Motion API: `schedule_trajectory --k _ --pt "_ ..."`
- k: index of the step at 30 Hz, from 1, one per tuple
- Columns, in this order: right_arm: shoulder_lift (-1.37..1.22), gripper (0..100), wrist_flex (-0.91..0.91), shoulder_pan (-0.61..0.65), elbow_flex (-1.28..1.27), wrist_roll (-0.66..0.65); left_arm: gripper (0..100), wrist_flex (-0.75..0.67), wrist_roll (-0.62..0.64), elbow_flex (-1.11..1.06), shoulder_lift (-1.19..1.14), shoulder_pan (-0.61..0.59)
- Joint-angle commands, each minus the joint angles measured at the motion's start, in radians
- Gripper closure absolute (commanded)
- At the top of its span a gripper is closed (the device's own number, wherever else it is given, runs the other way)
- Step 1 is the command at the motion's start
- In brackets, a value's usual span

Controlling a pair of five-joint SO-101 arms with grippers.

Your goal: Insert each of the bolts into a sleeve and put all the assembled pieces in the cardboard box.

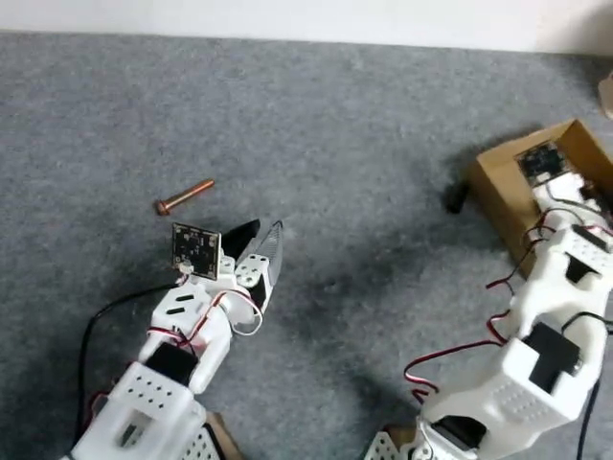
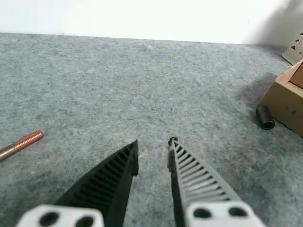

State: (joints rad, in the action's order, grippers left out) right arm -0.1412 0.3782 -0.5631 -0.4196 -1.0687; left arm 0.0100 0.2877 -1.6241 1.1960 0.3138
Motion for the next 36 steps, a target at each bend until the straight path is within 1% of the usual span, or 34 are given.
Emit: schedule_trajectory --k 1,5,8,11,16,22,32,36 --pt "0.021 81.4 -0.01 0.053 -0.018 0.025 89 -0.02 -0.011 0.008 -0.012 -0.002" --pt "0.022 81.4 -0.01 0.087 -0.015 0.153 89 -0.02 -0.011 0.008 -0.012 -0.005" --pt "0.022 81.4 -0.004 0.108 -0.012 0.226 89 -0.015 -0.011 0.008 -0.012 -0.001" --pt "0.024 81.5 0.107 0.133 0.007 0.299 89 -0.015 -0.011 0.008 -0.012 -0.001" --pt "0.059 81.5 0.28 0.17 0.14 0.408 89 -0.015 -0.011 0.008 -0.012 -0.001" --pt "0.105 81.5 0.372 0.179 0.222 0.47 89 -0.014 -0.011 0.008 -0.012 -0.001" --pt "0.179 81.5 0.498 0.183 0.315 0.611 89 -0.014 -0.011 0.01 -0.012 -0.007" --pt "0.199 81.5 0.582 0.229 0.344 0.646 89 -0.014 -0.011 0.015 -0.012 -0.012"
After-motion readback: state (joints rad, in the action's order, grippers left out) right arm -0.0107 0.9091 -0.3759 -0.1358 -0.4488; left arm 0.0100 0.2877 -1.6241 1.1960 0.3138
